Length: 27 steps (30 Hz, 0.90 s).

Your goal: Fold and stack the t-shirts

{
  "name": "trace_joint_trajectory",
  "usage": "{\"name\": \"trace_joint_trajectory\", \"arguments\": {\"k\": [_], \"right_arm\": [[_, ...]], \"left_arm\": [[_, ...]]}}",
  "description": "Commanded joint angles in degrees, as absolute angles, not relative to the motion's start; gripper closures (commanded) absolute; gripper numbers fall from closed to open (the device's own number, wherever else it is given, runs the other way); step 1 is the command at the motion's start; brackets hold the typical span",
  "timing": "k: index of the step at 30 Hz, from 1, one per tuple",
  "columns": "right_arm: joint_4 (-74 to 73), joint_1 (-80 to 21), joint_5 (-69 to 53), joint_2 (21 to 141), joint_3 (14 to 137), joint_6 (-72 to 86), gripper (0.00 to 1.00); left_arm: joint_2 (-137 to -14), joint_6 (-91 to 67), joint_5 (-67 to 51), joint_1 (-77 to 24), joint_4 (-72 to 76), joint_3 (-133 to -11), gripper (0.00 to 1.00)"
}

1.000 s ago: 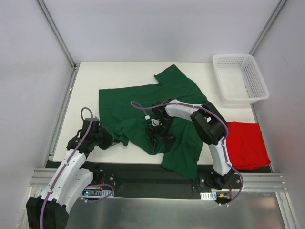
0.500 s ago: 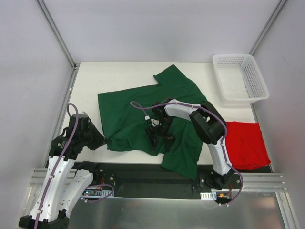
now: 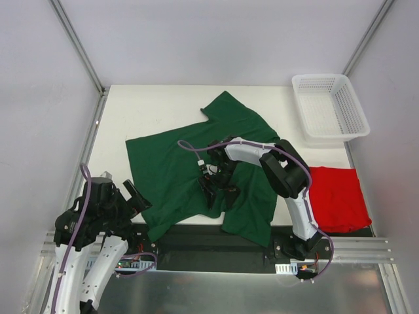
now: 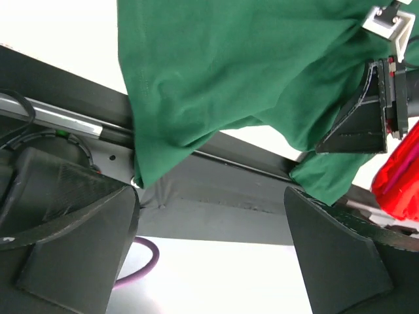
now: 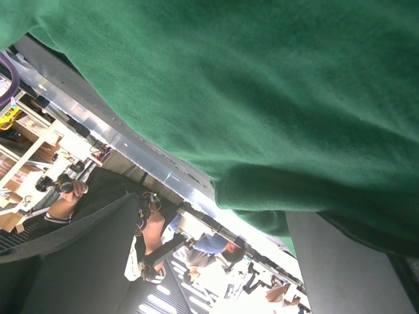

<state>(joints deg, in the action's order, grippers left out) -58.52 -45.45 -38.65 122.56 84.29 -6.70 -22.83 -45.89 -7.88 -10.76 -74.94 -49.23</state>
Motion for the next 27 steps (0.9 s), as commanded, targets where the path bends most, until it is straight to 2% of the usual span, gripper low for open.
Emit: {"name": "trace_joint_trajectory", "arguments": {"k": [1,6,9,14,21,27], "right_arm": [[-58.9,-46.1,-39.6,122.9,84.9,-7.6,0.04],[-57.9,-46.1,-37.2,119.8,84.7,-6.5,0.04],[-57.4,-46.1,-34.9,115.8,84.9,-5.6,0.04],[-59.8,-46.1,-30.6,109.2,85.3,-3.3,0.04],[-61.1,-45.4,-24.0,94.5,85.4,1.3,0.04],[-65.3,-44.5,-24.2,87.6,87.5,3.8,0.04]], "left_arm": [[-25.8,-45.7,-6.9,-10.3,-82.4,-52.0,0.01],[-33.8,-44.3,-7.0,-10.3,-68.2,-52.2,0.01],[-42.6,-44.6,-11.2,-10.3,-53.7,-52.1,0.01],[-65.4,-43.3,-16.9,-9.7,-33.4,-55.4,0.01],[-96.0,-38.4,-23.5,-5.7,-24.3,-70.4,0.01],[-107.6,-35.7,-24.4,-2.3,-24.1,-78.5,0.01]]}}
